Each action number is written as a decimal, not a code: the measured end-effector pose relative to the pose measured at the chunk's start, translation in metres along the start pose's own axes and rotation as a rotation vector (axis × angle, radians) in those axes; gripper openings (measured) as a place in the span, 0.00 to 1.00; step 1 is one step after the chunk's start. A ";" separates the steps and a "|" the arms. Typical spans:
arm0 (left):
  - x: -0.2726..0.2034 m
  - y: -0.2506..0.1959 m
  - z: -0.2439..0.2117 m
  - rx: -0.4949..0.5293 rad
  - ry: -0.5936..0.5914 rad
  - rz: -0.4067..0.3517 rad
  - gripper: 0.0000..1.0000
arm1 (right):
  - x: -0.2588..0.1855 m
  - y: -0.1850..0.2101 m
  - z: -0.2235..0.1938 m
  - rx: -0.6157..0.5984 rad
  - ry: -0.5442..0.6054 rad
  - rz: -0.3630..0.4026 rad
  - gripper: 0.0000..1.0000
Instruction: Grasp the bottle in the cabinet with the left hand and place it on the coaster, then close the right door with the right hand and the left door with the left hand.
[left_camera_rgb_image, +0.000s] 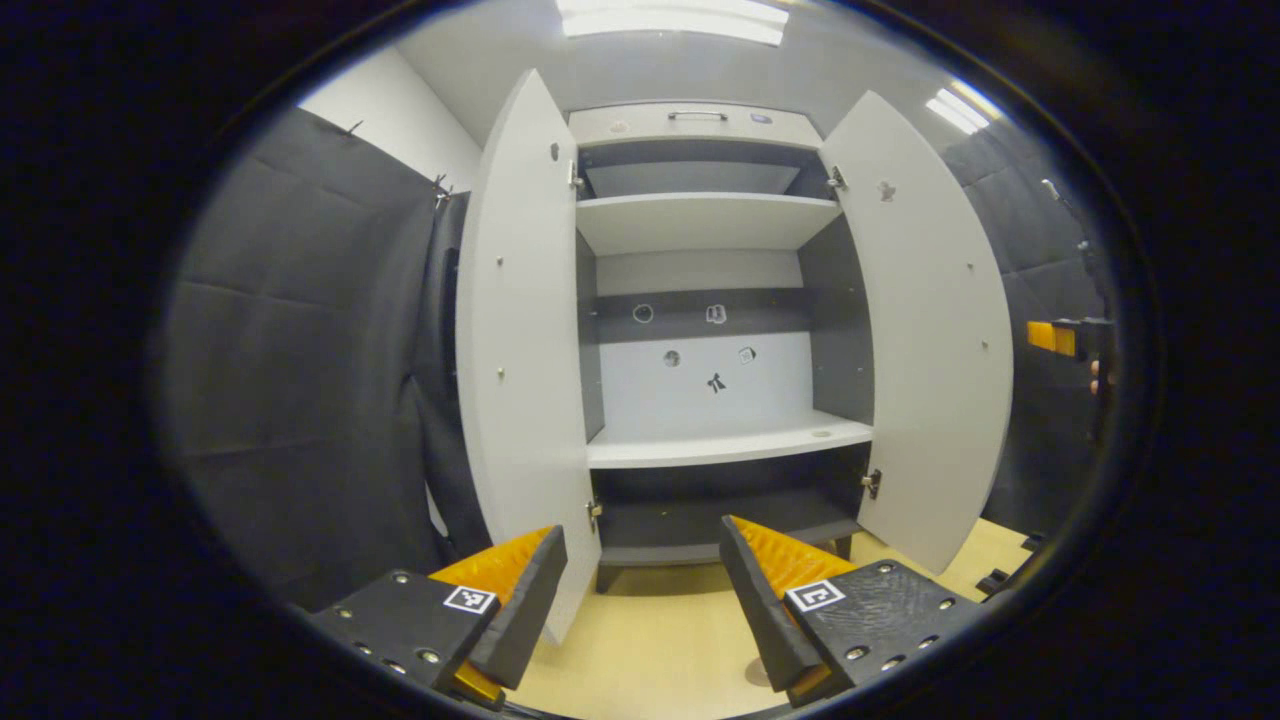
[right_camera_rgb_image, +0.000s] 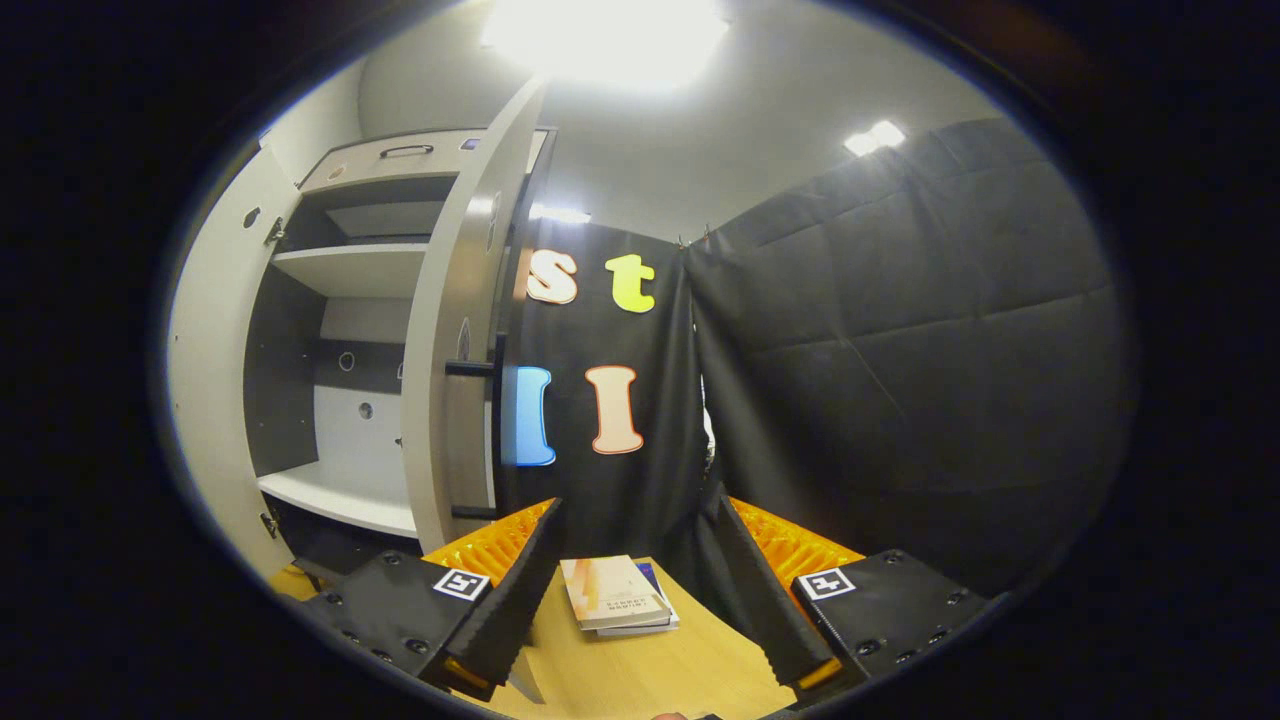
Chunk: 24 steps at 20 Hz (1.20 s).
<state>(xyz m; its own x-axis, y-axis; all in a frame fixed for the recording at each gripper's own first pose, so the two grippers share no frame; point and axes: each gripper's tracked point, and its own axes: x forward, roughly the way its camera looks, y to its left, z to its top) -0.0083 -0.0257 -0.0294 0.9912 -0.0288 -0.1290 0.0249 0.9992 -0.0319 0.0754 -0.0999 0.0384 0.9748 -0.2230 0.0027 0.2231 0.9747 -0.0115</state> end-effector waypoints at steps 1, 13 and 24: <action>-0.001 0.010 0.000 -0.001 -0.002 0.011 0.89 | 0.002 0.001 0.006 0.000 -0.014 -0.018 0.96; -0.002 0.121 -0.008 -0.023 -0.007 0.133 0.90 | 0.012 0.031 0.023 -0.044 -0.045 -0.132 0.92; 0.019 0.168 -0.021 -0.083 -0.006 0.116 0.90 | -0.005 0.066 0.024 -0.010 -0.028 -0.119 0.92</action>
<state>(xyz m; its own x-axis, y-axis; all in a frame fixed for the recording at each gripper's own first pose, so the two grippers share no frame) 0.0123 0.1408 -0.0576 0.9876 0.0873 -0.1306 -0.1005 0.9900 -0.0986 0.0853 -0.0342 0.0613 0.9409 -0.3370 0.0325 0.3377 0.9410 -0.0191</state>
